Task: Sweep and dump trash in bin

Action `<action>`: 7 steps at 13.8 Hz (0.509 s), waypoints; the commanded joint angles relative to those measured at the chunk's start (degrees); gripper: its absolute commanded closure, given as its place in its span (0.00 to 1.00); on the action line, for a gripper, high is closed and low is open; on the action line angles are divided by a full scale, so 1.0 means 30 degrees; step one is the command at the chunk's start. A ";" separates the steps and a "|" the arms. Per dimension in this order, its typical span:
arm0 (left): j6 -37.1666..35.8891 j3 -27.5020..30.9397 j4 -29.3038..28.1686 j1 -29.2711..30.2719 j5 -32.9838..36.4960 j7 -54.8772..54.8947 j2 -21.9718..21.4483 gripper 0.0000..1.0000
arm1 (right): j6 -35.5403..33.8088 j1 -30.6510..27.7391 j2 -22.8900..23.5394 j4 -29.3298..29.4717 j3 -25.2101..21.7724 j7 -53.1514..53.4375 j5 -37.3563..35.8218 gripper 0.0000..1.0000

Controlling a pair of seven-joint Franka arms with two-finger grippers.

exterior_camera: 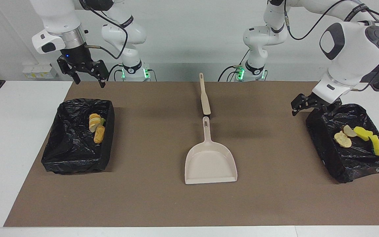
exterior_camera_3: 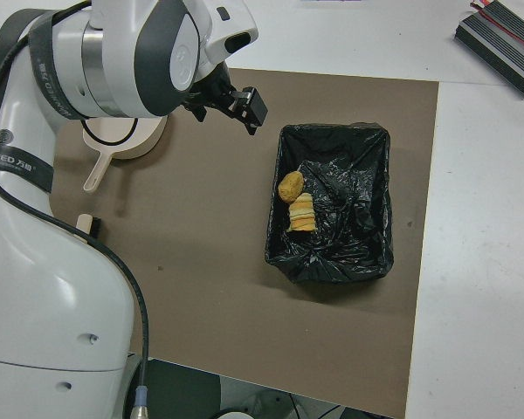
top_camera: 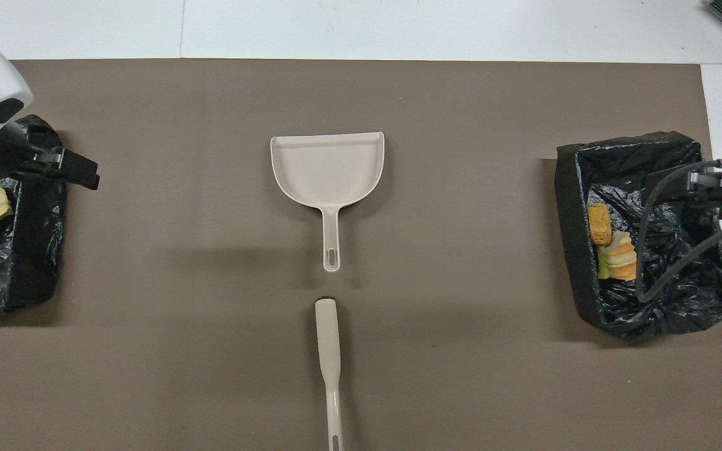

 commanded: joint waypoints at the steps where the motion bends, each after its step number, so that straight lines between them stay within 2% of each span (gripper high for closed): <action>1: -0.0555 -0.0026 -0.0693 -0.0141 0.0690 0.0247 -0.1541 0.00 | -0.0231 -0.0217 -0.0046 -0.0007 0.0101 -0.0438 0.0347 0.00; 3: -0.1433 -0.0055 -0.1186 -0.0054 0.0661 -0.0014 -0.2447 0.00 | -0.0231 -0.0217 -0.0046 -0.0036 0.0071 -0.0438 0.0347 0.00; 7: -0.0854 -0.0026 -0.2184 -0.0024 0.0661 0.0131 -0.2978 0.00 | -0.0231 -0.0217 -0.0046 -0.0036 0.0071 -0.0438 0.0347 0.00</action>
